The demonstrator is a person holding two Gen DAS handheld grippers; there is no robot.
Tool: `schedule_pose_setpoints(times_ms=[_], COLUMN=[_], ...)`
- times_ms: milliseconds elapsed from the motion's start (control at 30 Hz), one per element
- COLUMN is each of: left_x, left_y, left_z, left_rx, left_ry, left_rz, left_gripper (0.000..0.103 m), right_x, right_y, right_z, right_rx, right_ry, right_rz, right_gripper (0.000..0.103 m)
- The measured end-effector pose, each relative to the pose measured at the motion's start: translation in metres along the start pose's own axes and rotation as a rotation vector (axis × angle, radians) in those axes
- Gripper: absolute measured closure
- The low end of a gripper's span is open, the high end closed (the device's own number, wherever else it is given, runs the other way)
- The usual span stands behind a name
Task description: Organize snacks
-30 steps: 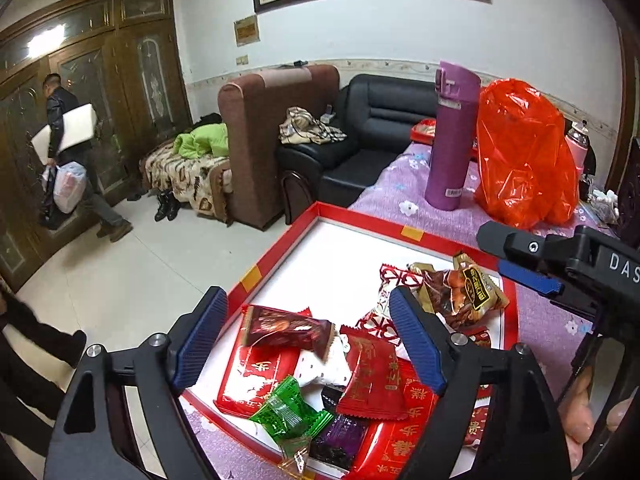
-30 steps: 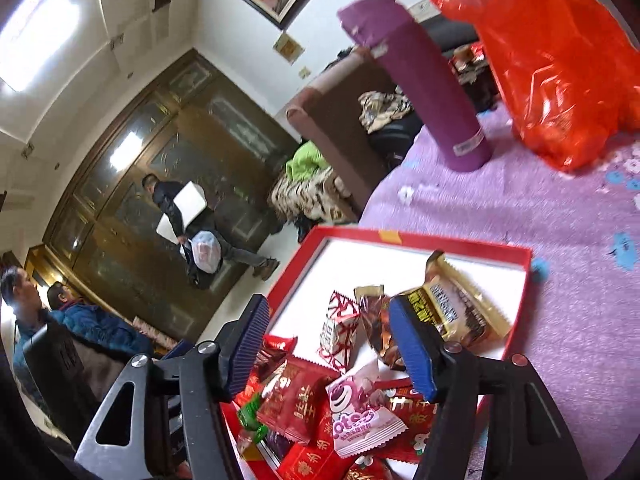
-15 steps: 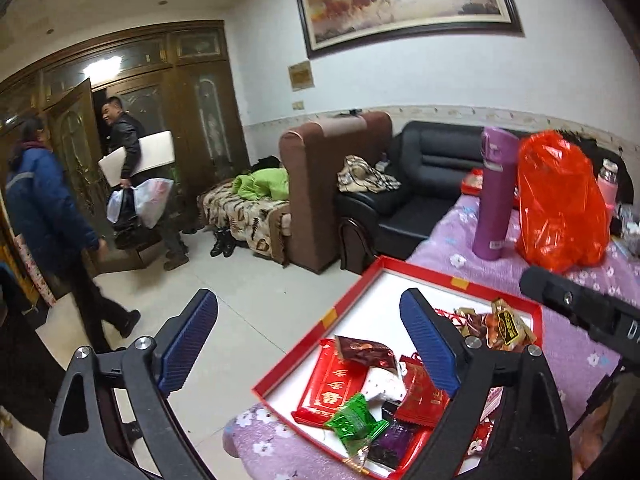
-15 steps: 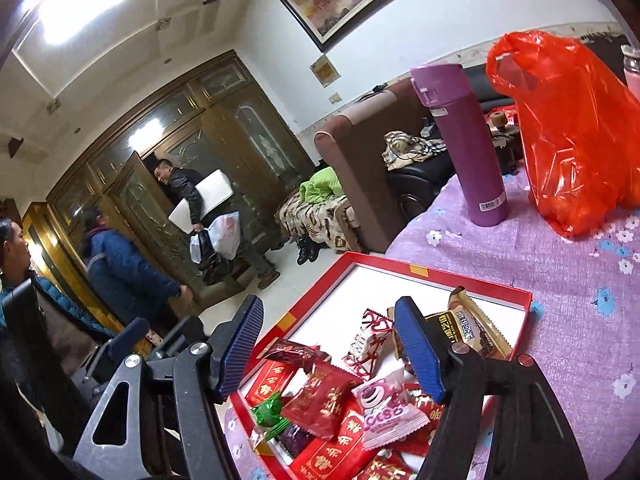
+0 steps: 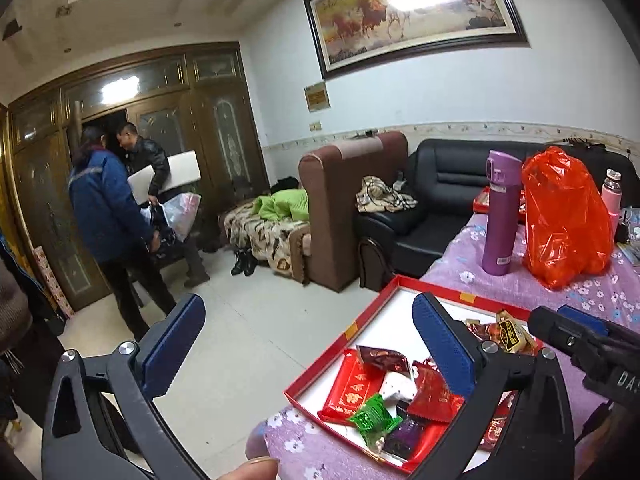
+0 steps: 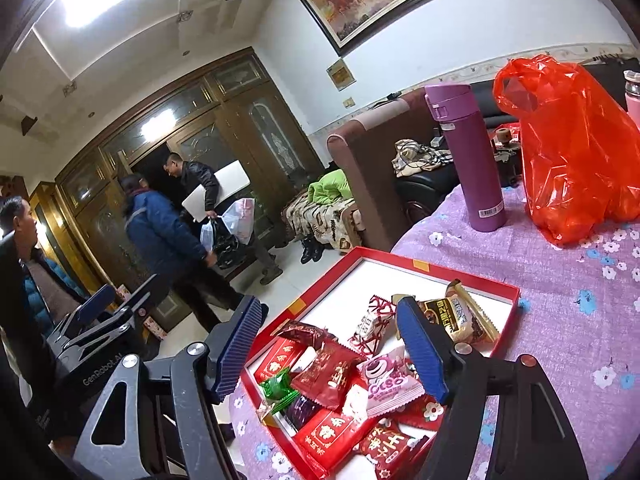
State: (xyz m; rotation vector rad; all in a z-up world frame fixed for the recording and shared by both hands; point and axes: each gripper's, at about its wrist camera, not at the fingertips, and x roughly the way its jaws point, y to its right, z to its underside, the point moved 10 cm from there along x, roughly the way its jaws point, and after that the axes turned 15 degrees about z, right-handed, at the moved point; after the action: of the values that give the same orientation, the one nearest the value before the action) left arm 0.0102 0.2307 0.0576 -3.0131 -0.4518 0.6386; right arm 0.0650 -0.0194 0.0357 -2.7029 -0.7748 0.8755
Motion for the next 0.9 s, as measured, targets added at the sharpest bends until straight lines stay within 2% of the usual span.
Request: schedule_pose_setpoints(times_ms=[433,900], left_x=[0.009,0.017], left_y=[0.005,0.02], left_z=[0.005,0.012], left_rx=[-0.011,0.0], left_ry=[-0.036,-0.069], left_rz=[0.008,0.058], left_gripper=[0.0,0.0], right_x=[0.0,0.004], right_y=[-0.001,-0.008], right_z=[0.013,0.033], right_rx=[-0.016,-0.067], right_ry=[-0.038,-0.076], right_rz=[0.002,0.011], right_gripper=[0.03,0.029])
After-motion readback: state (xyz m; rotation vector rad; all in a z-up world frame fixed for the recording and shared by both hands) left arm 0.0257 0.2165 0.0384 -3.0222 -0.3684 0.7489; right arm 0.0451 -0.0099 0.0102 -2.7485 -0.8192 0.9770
